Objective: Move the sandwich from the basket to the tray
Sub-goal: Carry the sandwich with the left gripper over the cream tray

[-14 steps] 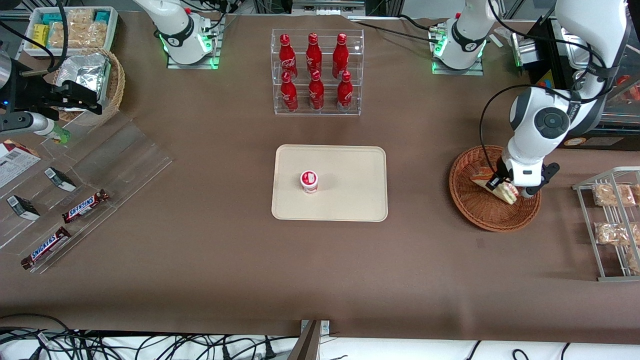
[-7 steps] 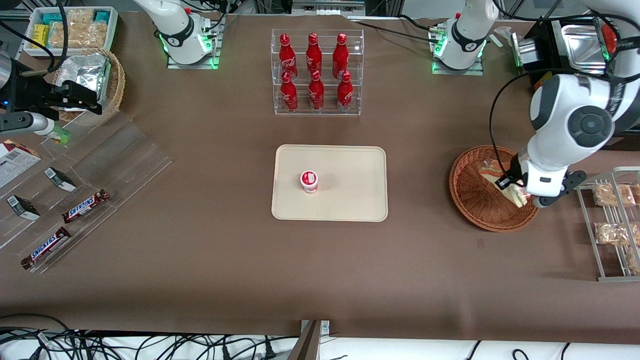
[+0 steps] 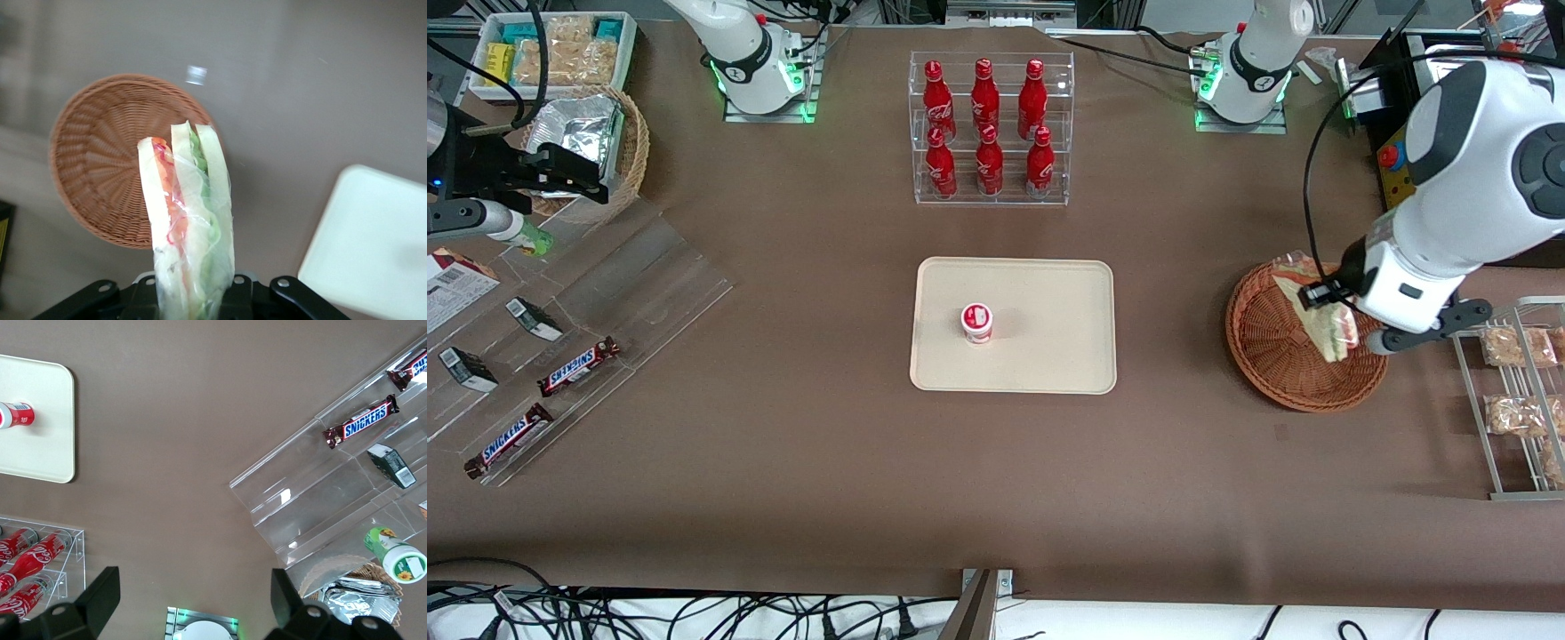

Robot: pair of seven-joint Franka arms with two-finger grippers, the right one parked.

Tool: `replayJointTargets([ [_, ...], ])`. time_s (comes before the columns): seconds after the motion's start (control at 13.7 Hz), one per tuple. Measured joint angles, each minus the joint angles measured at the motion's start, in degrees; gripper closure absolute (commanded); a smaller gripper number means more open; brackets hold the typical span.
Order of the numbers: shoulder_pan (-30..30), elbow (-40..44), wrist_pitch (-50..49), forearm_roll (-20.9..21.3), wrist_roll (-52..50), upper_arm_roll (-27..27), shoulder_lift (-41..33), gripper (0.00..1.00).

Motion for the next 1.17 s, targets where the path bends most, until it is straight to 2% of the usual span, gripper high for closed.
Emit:
replayJointTargets([
  [0.29, -0.55, 0.04, -0.17, -0.98, 7.78, -8.44, 1.12, 1.00],
  [0.51, -1.09, -0.18, 2.34, -0.99, 9.01, -13.47, 3.93, 1.00],
  [0.88, -6.09, -4.27, 13.84, -0.80, 4.63, -14.32, 9.21, 1.00],
  [1.17, -9.76, -9.86, 22.93, 7.09, -5.22, -14.30, 13.88, 1.00],
])
